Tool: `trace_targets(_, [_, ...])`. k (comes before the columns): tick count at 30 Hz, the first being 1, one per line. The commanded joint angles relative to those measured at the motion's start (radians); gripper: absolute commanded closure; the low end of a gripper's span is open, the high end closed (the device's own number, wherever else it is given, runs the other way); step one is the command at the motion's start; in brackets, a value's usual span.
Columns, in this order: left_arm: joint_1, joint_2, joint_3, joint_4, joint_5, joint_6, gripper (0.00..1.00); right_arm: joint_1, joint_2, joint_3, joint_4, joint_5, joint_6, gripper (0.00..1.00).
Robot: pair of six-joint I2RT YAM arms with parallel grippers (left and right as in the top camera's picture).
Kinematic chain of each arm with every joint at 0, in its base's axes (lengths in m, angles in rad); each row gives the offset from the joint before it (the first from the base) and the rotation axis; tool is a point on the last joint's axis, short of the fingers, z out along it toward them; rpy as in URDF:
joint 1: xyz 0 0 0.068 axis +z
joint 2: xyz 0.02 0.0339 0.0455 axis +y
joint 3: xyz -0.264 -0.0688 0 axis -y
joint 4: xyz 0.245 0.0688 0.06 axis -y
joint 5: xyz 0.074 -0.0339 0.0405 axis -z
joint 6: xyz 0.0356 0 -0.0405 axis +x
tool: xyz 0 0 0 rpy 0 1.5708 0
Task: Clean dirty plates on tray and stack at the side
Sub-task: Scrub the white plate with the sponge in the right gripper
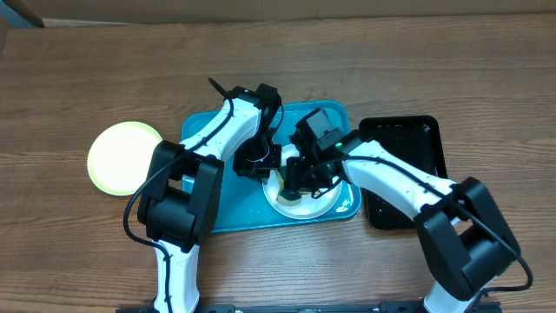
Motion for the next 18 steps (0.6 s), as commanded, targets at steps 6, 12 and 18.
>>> trace_targets(6, [-0.005,0.028,-0.031,0.027,-0.027,-0.025,0.96,0.010,0.064,-0.015,0.027,0.045,0.031,0.96])
trace_targets(12, [-0.005,0.028,-0.031,0.026,-0.029,-0.024,0.96,0.006,0.103,-0.015,-0.011,0.103,0.031,0.96])
trace_targets(18, [-0.004,0.028,-0.031,0.026,-0.043,-0.029,0.96,-0.047,0.102,-0.015,-0.137,0.294,0.064,0.96])
